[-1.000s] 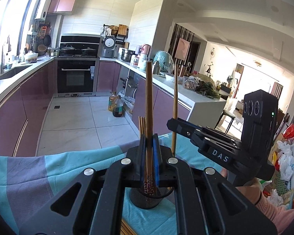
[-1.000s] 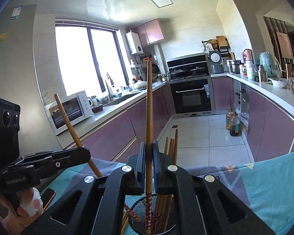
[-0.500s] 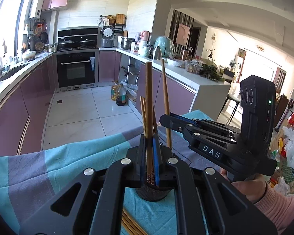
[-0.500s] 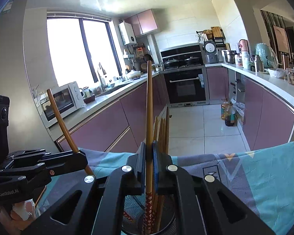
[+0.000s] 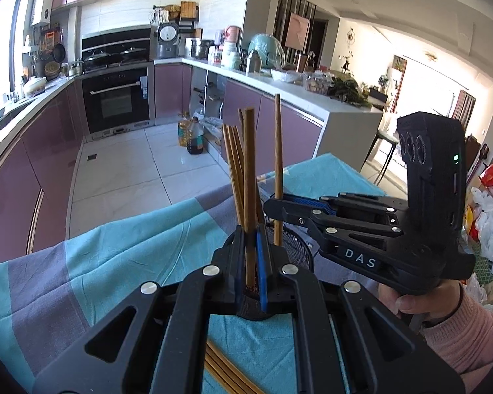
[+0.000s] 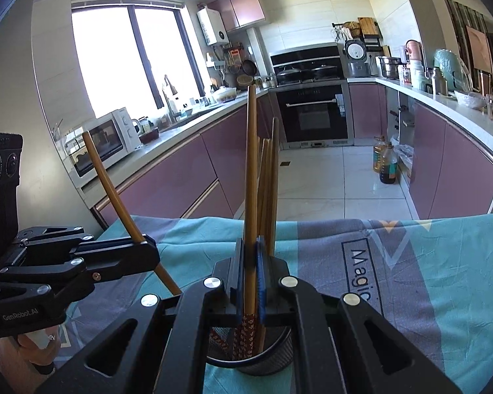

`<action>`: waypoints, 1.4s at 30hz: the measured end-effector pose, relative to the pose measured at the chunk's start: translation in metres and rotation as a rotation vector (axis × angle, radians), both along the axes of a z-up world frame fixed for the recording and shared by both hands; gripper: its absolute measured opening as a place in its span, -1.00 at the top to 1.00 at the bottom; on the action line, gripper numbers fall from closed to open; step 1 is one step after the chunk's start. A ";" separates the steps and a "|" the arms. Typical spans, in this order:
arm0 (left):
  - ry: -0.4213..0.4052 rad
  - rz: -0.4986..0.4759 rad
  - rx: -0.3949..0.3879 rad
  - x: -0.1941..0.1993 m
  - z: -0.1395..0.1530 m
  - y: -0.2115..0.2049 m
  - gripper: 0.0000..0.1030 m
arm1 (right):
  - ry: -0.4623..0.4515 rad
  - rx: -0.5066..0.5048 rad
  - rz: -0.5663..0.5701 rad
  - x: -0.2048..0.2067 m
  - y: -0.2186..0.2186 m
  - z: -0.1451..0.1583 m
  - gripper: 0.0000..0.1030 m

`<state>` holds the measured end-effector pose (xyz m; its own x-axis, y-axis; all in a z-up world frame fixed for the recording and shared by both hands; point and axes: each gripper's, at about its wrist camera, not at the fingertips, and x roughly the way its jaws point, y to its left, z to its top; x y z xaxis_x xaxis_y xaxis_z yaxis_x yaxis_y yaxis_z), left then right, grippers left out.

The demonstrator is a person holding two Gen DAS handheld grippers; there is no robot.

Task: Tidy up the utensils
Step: 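Lower the chopstick into the mesh cup and open the right tool while the left tool releases its own, then move both open tools back over the chopstick pile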

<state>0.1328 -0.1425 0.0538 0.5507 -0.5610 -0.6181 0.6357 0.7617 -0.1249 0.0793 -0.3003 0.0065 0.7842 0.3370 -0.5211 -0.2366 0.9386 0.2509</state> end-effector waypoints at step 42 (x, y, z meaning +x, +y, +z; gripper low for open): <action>-0.011 0.238 0.005 -0.066 -0.088 0.096 0.06 | 0.088 -0.111 0.274 -0.084 0.063 -0.047 -0.06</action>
<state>0.0671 -0.0468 -0.0340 0.6737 -0.4116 -0.6138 0.4393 0.8909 -0.1152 -0.0048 -0.2370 -0.0405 0.6223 0.4668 -0.6284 -0.4663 0.8658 0.1815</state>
